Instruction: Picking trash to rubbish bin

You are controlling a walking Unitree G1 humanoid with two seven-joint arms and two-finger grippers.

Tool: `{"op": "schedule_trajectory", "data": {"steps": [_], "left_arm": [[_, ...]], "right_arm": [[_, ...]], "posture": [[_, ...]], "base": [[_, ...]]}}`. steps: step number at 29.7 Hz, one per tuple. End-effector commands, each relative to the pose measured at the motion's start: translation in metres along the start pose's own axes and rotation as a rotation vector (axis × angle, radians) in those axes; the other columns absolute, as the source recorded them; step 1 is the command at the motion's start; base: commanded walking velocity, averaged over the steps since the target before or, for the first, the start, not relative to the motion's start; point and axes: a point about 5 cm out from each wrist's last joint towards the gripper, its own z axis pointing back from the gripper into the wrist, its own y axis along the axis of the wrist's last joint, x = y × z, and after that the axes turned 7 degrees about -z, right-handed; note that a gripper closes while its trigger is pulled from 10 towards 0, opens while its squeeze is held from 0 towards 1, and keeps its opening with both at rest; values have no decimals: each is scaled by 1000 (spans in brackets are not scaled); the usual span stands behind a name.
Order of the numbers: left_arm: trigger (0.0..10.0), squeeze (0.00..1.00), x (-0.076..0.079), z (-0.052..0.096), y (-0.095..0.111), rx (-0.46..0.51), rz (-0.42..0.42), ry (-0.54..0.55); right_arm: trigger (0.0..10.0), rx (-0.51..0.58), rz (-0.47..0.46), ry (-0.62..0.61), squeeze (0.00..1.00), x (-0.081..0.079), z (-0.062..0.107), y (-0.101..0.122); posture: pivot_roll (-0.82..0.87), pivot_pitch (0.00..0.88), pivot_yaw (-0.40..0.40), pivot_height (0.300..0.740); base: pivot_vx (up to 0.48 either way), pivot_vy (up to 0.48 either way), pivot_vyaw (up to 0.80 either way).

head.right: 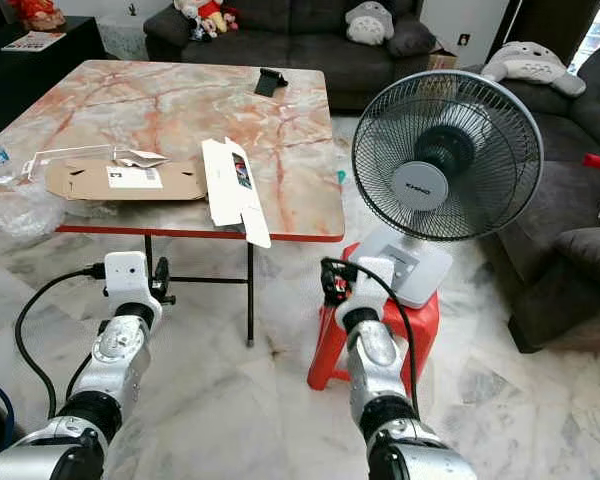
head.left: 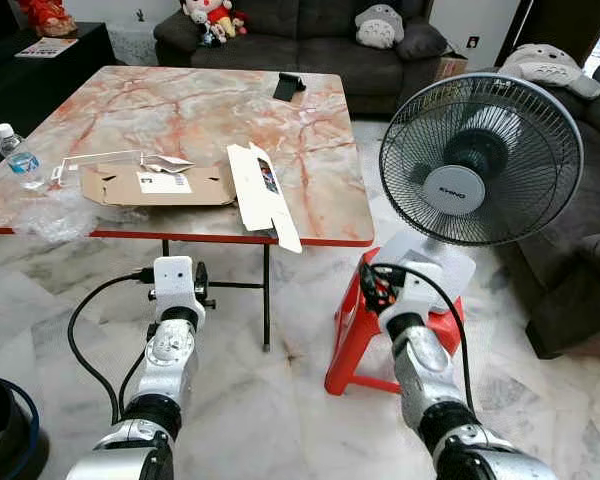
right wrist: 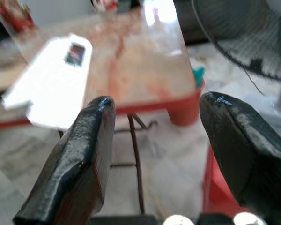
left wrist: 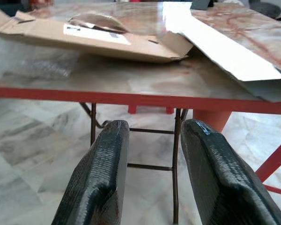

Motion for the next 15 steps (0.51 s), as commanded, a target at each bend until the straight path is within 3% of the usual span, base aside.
{"op": "schedule_trajectory", "data": {"steps": [1,3,8,15], "left_arm": [[10000,0,-1,1,1,14,-7,11],[10000,0,-2,0,1,14,-7,14],[10000,0,-4,0,4,24,-10,20],[10000,0,-4,-1,5,33,-22,14]], "right_arm": [[10000,54,16,35,0,-8,-7,12],[10000,69,23,55,0,-12,-8,15],[10000,82,41,82,0,-19,-10,17],[10000,65,8,87,0,-22,-10,13]], "posture": [[33,14,-56,740],[33,14,-56,740],[40,15,-58,740],[44,17,-59,740]], "base": [[0,0,0],[0,0,209],[280,0,769],[314,0,0]]}}
